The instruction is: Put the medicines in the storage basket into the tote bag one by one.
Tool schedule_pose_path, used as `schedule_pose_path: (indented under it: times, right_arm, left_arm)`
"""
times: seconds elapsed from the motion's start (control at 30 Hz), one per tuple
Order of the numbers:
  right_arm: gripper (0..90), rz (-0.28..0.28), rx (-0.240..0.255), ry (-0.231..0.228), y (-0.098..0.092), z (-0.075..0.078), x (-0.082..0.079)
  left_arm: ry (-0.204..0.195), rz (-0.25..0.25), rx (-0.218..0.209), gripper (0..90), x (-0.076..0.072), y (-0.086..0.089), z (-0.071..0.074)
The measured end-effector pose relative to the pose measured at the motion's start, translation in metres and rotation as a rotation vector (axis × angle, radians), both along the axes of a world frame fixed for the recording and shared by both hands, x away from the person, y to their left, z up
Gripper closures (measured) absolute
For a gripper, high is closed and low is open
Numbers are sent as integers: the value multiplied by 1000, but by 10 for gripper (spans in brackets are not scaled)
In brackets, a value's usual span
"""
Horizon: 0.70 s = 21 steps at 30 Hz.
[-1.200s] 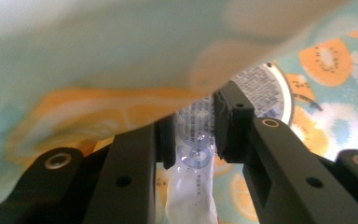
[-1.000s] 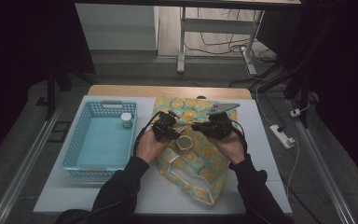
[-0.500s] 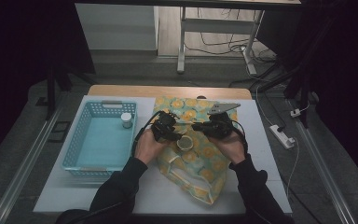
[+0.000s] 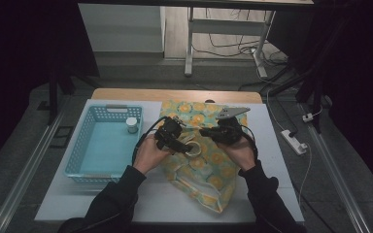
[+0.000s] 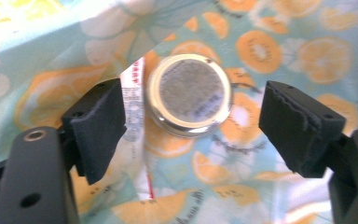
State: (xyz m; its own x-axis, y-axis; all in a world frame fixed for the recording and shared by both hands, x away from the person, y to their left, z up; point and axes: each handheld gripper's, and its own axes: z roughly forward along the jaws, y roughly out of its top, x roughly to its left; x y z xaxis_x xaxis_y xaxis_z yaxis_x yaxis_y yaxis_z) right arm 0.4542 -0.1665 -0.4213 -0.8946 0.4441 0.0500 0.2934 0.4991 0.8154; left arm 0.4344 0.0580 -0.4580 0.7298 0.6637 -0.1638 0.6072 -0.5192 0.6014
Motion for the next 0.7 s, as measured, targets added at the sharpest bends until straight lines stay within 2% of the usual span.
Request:
schedule_pose_path:
  times: [0.13,0.3,0.53,0.7]
  right_arm:
    - [900,-2,1,3,0,-1,0]
    - [900,-2,0,2,0,-1,0]
    - [900,1,-4,3,0,-1,0]
    - [900,3,-3,4,1,-1,0]
  left_arm:
    - [-2,6,-8,174,-4,7,5]
    - [8,2,-53,106,-4,21,8]
    - [3,-3,-62,23,-3,42,12]
    - [-21,36,-66,7,-2,62,14]
